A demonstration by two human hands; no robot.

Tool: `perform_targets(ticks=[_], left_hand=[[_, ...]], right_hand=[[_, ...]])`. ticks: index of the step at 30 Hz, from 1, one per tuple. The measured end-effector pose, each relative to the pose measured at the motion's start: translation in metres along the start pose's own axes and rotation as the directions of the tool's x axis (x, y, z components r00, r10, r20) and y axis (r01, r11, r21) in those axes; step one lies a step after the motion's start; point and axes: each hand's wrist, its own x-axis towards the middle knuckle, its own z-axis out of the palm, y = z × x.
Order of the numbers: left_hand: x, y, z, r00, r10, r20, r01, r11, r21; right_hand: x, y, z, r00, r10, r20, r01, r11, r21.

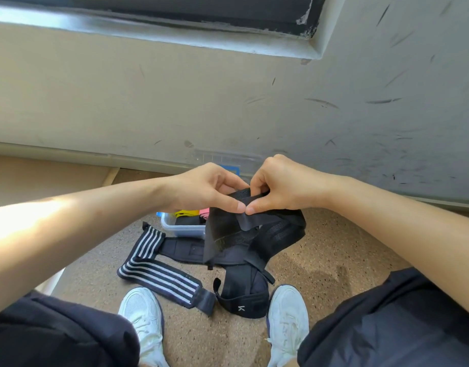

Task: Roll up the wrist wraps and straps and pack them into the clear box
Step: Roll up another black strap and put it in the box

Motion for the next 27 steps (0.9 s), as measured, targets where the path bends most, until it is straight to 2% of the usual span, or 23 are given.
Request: perform_targets(ticks=[3, 8, 13, 16, 20, 22, 24, 25, 27], left_hand=[[-0.002, 0.000, 0.002, 0.998, 0.051, -0.023, -0.051, 0.999, -0.005], [-0.007, 0.002, -0.006, 0.998, 0.062, 0.027, -0.060, 0.994, -0.092], [-0.013, 0.002, -0.013, 0.994, 0.094, 0.050, -0.087, 0.988, -0.124], [-0.016, 0.002, -0.018, 0.993, 0.086, 0.087, -0.076, 0.991, -0.107], [-0.021, 0.009, -0.020, 0.996, 0.047, 0.072, -0.040, 0.995, -0.087], [-0.022, 0.014, -0.014, 0.999, 0.023, -0.028, -0.023, 1.000, -0.016], [-0.021, 0.018, -0.008, 0.992, 0.009, -0.123, 0.012, 0.986, 0.169], [-0.021, 0.019, -0.005, 0.990, -0.002, -0.140, 0.035, 0.970, 0.241], [-0.021, 0.021, -0.003, 0.989, -0.017, -0.144, 0.056, 0.962, 0.268]], right_hand=[[0.000, 0.001, 0.000, 1.000, 0.008, -0.026, -0.008, 1.000, 0.014], [-0.004, 0.014, -0.009, 0.997, 0.041, 0.062, -0.046, 0.996, 0.080], [-0.007, 0.024, -0.010, 0.995, 0.095, -0.030, -0.087, 0.973, 0.216], [-0.006, 0.018, -0.008, 0.997, 0.006, -0.077, 0.010, 0.978, 0.207], [-0.003, 0.009, -0.006, 0.997, -0.068, -0.032, 0.073, 0.974, 0.215], [-0.002, 0.008, -0.003, 0.999, -0.046, 0.002, 0.044, 0.962, 0.270], [-0.001, 0.007, -0.001, 0.999, -0.034, 0.028, 0.022, 0.938, 0.347], [-0.001, 0.006, -0.001, 0.999, -0.034, 0.034, 0.019, 0.931, 0.365], [-0.001, 0.003, -0.001, 0.998, -0.032, 0.049, 0.012, 0.929, 0.370]])
